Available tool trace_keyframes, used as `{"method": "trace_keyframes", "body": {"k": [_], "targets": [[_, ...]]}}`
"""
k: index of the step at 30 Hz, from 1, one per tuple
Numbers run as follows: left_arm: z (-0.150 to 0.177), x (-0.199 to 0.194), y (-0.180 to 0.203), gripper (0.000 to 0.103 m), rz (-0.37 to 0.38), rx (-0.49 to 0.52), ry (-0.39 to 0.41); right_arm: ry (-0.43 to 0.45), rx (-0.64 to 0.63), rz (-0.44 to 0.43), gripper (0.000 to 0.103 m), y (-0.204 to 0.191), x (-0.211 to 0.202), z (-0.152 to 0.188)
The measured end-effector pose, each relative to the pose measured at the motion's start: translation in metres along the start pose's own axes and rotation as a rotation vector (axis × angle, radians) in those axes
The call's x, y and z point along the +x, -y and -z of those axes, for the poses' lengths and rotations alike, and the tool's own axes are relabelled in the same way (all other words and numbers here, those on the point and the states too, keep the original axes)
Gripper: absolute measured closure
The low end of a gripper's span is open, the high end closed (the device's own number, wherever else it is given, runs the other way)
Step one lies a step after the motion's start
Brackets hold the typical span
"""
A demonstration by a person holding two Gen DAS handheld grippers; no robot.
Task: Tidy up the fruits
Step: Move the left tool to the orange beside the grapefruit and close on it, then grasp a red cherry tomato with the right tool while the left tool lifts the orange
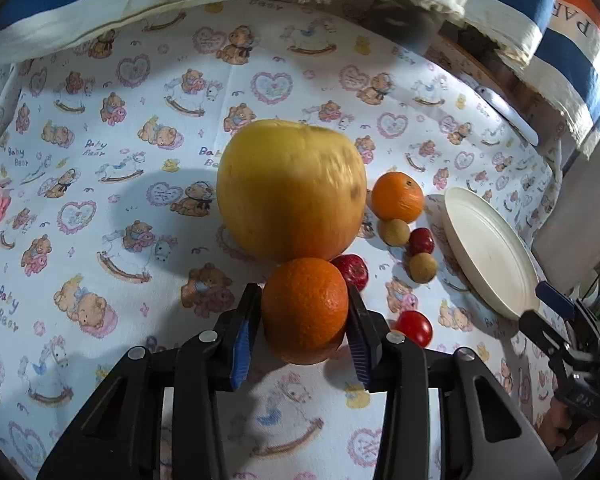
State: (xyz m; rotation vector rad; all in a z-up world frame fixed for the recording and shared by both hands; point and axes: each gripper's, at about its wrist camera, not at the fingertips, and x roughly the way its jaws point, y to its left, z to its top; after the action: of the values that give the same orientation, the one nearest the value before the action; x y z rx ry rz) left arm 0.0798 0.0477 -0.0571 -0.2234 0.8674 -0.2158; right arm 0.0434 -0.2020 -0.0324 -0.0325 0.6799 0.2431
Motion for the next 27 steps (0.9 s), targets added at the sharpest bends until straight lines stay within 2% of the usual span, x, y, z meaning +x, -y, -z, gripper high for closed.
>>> {"method": "trace_keyframes", "body": {"k": [3, 7, 14, 22, 25, 27], "targets": [[0.003, -0.013, 0.008, 0.063, -0.054, 0.034, 0.052, 0.008, -0.002, 0.014, 0.02, 0.001, 0.0, -0.001], [-0.001, -0.038, 0.016, 0.063, -0.118, 0.074, 0.19, 0.008, 0.001, 0.012, 0.02, 0.002, 0.0, -0.001], [-0.004, -0.07, 0.007, 0.063, -0.137, 0.068, 0.326, 0.008, -0.001, 0.008, 0.02, 0.001, 0.0, -0.001], [-0.003, -0.073, 0.011, 0.063, -0.18, 0.097, 0.363, 0.035, -0.012, -0.032, 0.02, -0.005, -0.011, -0.006], [-0.002, -0.072, 0.012, 0.063, -0.198, 0.11, 0.366, 0.02, 0.017, -0.086, 0.02, -0.003, -0.013, -0.011], [-0.002, -0.072, 0.012, 0.063, -0.2, 0.106, 0.365, 0.003, 0.014, -0.132, 0.028, -0.009, -0.013, -0.015]]}}
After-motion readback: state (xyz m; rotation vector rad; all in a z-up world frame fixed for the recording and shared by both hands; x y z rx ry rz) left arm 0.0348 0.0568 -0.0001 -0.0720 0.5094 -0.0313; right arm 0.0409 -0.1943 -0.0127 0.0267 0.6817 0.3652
